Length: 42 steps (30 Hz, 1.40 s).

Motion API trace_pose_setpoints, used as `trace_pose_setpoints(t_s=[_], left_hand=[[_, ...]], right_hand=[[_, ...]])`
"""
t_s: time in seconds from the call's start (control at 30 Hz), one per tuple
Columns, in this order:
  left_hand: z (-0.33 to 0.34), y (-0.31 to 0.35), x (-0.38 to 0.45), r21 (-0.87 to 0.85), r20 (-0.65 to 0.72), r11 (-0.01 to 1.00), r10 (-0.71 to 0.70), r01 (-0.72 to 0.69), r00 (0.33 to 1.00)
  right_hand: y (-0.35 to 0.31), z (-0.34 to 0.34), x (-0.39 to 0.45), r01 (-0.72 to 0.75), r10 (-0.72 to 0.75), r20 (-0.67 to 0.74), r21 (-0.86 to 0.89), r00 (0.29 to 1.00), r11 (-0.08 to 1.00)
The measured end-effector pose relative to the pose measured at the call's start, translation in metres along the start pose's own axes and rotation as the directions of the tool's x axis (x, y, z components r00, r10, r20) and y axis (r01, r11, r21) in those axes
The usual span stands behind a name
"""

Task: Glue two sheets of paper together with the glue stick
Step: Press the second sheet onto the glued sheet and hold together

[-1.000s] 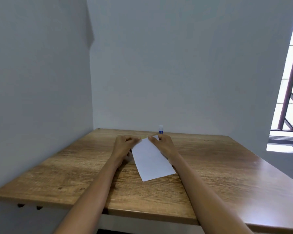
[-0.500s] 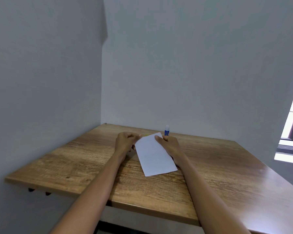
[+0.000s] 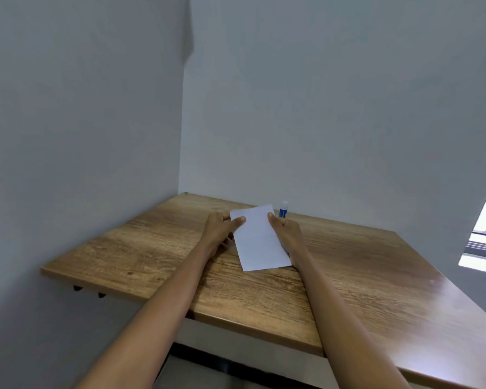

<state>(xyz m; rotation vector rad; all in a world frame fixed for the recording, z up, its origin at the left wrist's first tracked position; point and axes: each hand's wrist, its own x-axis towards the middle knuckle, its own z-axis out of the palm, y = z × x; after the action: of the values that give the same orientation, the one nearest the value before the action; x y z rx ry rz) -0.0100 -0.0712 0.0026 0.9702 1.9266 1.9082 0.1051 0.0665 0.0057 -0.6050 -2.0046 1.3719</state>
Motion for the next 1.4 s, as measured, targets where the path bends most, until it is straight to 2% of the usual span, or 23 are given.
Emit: trace_pose_setpoints(t_s=[0.1,0.27,0.37,0.43,0.57,0.63,0.77,0.83,0.9,1.03,1.17,1.3,1.37,1.4], left_hand=[[-0.003,-0.001,0.003,-0.039,-0.132,0.999,-0.035,0.03,0.991],[0.0,-0.003,0.007,-0.041,-0.141,0.999,-0.017,0.011,0.99],[0.001,-0.001,0.005,-0.035,-0.152,0.999,-0.004,-0.001,0.988],[0.002,0.003,0.003,-0.054,-0.107,0.999,-0.007,0.001,0.994],[0.008,0.005,0.0,0.041,0.166,0.999,-0.021,0.014,0.986],[0.008,0.003,0.002,0.058,0.194,0.998,-0.027,0.016,0.981],[0.004,-0.003,0.006,0.052,0.093,0.998,-0.031,0.027,0.995],[0.004,-0.004,0.007,0.045,0.084,0.999,-0.023,0.019,0.996],[0.004,-0.004,0.007,0.046,0.086,0.999,-0.017,0.013,0.996],[0.004,-0.005,0.008,0.038,0.085,0.999,-0.007,0.003,0.996],[0.003,-0.006,0.009,0.027,-0.023,1.0,0.014,-0.013,1.0],[0.003,-0.006,0.009,0.009,-0.13,0.999,0.048,-0.047,0.99],[0.005,-0.002,0.008,-0.019,-0.116,0.998,0.05,-0.052,0.992],[0.006,-0.001,0.008,-0.026,-0.066,0.999,0.037,-0.039,0.997]], right_hand=[[-0.001,-0.001,-0.003,0.008,-0.003,0.084,-0.064,0.996,0.998],[0.001,0.001,0.003,-0.066,0.068,0.021,-0.059,0.998,0.996],[0.002,0.005,0.003,-0.049,0.051,0.029,-0.079,0.998,0.996],[0.003,0.006,0.003,-0.04,0.039,-0.01,-0.092,0.999,0.995],[0.006,0.005,0.006,-0.029,0.016,-0.112,-0.117,0.994,0.993],[0.006,0.005,0.006,-0.024,0.014,-0.111,-0.095,0.994,0.995],[-0.003,0.008,-0.003,-0.023,0.022,0.023,0.043,1.0,0.999],[-0.003,0.005,-0.004,0.033,-0.035,0.073,0.023,0.997,0.999],[-0.002,0.003,-0.003,0.042,-0.044,0.067,0.026,0.997,0.999],[-0.002,0.003,0.0,-0.048,0.045,0.03,0.126,0.999,0.991],[-0.001,0.0,-0.003,0.013,-0.026,0.119,0.113,0.993,0.993],[0.001,0.004,0.003,-0.039,0.037,0.038,0.052,0.999,0.998],[0.003,0.008,0.006,-0.046,0.047,-0.02,0.025,0.999,0.999],[0.003,0.009,0.006,-0.036,0.037,-0.046,0.021,0.998,0.999]])
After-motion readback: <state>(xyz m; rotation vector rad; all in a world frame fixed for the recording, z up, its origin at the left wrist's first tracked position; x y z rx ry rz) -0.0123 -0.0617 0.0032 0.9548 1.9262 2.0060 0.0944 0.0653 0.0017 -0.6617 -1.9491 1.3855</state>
